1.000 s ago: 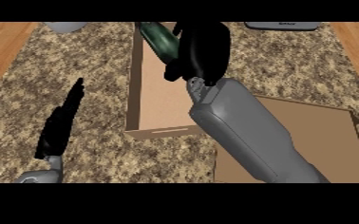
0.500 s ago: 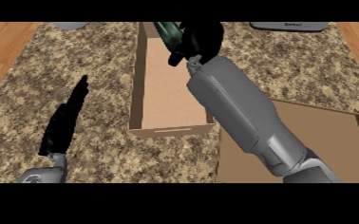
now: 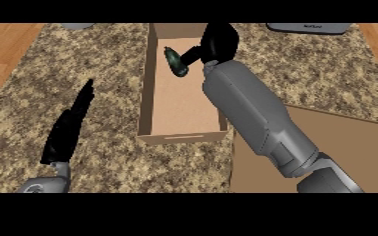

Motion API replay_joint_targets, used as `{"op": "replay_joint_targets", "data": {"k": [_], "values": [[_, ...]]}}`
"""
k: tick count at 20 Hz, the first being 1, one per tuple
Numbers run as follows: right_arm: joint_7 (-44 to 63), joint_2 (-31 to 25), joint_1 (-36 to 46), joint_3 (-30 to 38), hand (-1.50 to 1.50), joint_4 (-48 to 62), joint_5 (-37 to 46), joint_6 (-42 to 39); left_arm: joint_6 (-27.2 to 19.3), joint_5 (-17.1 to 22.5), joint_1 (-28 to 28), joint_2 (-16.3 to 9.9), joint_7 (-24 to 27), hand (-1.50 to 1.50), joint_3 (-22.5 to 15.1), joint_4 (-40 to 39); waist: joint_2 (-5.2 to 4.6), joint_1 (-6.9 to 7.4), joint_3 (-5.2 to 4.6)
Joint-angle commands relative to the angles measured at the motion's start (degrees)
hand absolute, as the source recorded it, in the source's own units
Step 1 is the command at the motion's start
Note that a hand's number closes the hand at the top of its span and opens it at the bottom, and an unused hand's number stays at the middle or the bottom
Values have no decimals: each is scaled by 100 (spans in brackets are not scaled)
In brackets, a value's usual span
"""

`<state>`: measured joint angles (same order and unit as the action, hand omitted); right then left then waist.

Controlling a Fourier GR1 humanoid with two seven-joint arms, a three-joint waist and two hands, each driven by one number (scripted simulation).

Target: Pick the eggplant from the tray and place it in the cardboard box

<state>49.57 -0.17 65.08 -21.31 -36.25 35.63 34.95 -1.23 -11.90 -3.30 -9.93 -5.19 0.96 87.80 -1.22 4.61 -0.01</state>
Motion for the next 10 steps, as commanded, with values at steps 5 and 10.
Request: {"op": "replay_joint_targets", "data": {"k": [5,10], "values": [[-563,16,-52,515,-150,-32,-112,2369,18,46,80,-56,38,0,105,8,30,-137,6],[-1009,15,-270,831,-150,-874,-557,2821,-12,103,-22,-136,-180,0,290,46,105,-337,8]]}}
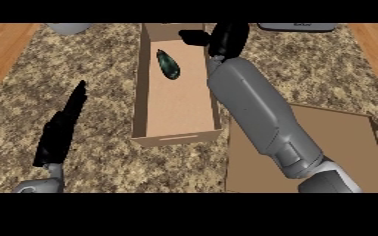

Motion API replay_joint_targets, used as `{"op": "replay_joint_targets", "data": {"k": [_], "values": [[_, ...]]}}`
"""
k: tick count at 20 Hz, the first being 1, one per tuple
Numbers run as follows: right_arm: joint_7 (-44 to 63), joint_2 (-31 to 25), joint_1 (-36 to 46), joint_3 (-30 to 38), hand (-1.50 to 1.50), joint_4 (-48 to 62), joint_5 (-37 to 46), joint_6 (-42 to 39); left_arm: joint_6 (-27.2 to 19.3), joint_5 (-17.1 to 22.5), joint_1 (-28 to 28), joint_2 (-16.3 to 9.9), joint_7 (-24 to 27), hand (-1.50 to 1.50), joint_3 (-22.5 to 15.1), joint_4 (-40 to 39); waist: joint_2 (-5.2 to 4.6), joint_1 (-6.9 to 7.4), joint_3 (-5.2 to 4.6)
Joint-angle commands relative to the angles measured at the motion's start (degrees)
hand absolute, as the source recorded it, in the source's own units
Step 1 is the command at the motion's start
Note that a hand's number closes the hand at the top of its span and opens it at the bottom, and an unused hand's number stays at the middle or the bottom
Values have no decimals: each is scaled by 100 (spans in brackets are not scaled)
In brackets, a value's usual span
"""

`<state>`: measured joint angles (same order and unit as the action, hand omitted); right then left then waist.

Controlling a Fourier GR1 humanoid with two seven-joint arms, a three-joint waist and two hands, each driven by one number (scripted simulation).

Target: Pick the eggplant from the tray and place it in the cardboard box

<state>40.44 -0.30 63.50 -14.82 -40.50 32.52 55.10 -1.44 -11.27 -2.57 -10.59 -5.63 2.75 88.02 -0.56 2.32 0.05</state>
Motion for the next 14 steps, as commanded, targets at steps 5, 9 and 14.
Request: {"op": "replay_joint_targets", "data": {"k": [5,9,14], "values": [[-186,-303,-1015,472,-150,-1297,-2,1064,46,148,422,-105,10,0,232,163,133,-374,-1],[34,-586,-1913,527,-150,-2240,277,953,-173,-82,809,78,137,0,79,264,157,-436,-6],[-341,-1262,-3769,388,-150,-4426,-301,408,6,189,659,-87,135,0,336,255,154,-549,0]]}}
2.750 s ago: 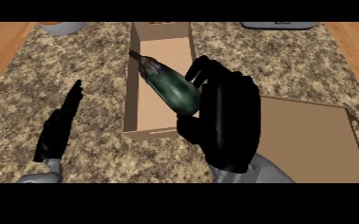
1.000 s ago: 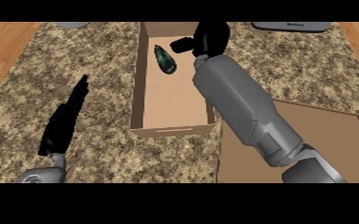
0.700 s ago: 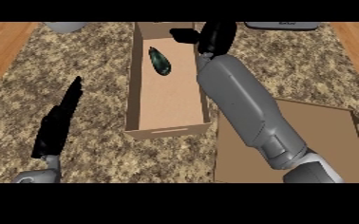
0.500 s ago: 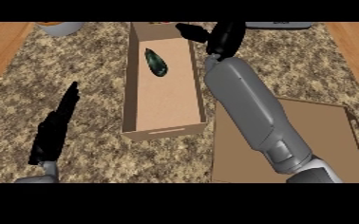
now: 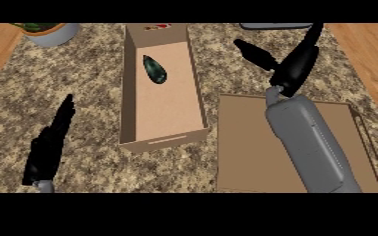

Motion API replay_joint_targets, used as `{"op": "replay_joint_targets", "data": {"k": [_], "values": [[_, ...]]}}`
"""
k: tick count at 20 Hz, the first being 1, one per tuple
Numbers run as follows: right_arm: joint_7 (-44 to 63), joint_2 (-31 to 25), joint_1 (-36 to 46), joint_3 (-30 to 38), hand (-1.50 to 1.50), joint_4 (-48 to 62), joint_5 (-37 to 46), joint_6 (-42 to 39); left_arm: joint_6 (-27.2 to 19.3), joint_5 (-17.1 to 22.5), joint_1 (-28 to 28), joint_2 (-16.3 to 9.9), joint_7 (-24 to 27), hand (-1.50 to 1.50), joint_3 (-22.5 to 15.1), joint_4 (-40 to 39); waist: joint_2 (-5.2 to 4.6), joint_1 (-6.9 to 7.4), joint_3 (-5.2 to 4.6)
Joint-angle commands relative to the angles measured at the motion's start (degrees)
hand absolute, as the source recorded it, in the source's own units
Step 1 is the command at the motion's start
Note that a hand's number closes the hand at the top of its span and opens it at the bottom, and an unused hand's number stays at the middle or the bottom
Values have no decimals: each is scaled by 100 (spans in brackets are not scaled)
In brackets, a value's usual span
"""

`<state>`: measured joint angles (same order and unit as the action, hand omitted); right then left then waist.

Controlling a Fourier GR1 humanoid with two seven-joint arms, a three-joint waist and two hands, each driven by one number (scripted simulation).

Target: Pick the eggplant from the tray and place it in the cardboard box

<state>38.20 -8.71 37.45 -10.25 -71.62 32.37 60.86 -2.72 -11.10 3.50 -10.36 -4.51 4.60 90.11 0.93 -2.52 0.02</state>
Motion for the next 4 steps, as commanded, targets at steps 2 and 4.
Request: {"op": "replay_joint_targets", "data": {"k": [2,4], "values": [[-61,-783,-1672,-28,-150,-2021,-384,-446,216,127,90,-124,-277,0,27,379,-29,67,4],[122,-1084,-2270,-125,-150,-2907,-325,-688,87,82,-56,-111,-194,0,130,149,-11,-35,-2]]}}
